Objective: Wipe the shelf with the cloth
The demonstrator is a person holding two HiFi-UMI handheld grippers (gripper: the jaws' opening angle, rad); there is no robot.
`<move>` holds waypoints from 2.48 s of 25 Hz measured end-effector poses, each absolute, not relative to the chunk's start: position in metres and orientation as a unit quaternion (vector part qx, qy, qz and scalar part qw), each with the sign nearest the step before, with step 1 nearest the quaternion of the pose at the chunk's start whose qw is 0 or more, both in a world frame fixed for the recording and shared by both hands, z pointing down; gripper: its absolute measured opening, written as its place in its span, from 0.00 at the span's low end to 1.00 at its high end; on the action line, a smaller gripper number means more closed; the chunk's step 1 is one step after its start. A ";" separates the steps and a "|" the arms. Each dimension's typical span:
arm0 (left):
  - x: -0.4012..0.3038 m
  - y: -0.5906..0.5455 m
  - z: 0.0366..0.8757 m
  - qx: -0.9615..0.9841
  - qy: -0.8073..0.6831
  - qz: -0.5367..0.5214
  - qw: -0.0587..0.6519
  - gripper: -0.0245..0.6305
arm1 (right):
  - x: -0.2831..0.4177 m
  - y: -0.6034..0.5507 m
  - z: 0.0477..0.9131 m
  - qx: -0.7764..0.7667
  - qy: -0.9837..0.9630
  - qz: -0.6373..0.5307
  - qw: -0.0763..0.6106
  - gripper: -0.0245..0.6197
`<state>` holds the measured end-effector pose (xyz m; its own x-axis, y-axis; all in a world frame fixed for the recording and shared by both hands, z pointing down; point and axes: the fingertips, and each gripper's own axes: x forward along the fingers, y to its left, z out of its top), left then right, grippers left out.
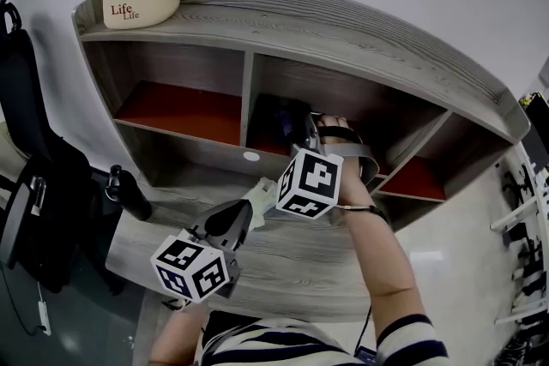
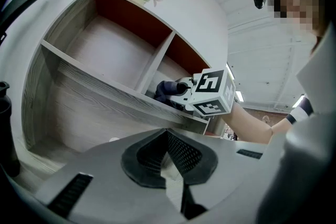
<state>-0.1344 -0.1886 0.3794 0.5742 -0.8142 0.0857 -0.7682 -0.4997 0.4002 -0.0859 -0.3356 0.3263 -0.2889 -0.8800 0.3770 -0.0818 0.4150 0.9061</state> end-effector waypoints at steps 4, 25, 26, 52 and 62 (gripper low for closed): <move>-0.124 -0.191 0.379 0.870 -0.446 -0.056 0.201 0.06 | -0.058 -0.335 0.327 0.371 -0.666 -0.407 0.503 0.11; -0.076 -0.198 0.377 0.897 -0.389 -0.047 0.205 0.06 | 0.049 -0.324 0.329 0.450 -0.544 -0.371 0.604 0.11; -0.074 -0.199 0.377 0.898 -0.386 -0.046 0.205 0.06 | 0.051 -0.323 0.329 0.448 -0.538 -0.372 0.610 0.11; -0.069 -0.194 0.377 0.901 -0.381 -0.044 0.203 0.06 | 0.067 -0.310 0.234 0.548 -0.450 -0.485 0.512 0.11; -0.073 -0.193 0.377 0.899 -0.384 -0.049 0.204 0.06 | 0.066 -0.305 0.193 0.519 -0.337 -0.597 0.510 0.11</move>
<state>-0.0726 -0.1929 0.3770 0.7006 -0.7102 0.0695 -0.6705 -0.6218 0.4048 0.0664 -0.3049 0.1933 0.0598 -0.9591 -0.2767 0.2600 -0.2527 0.9320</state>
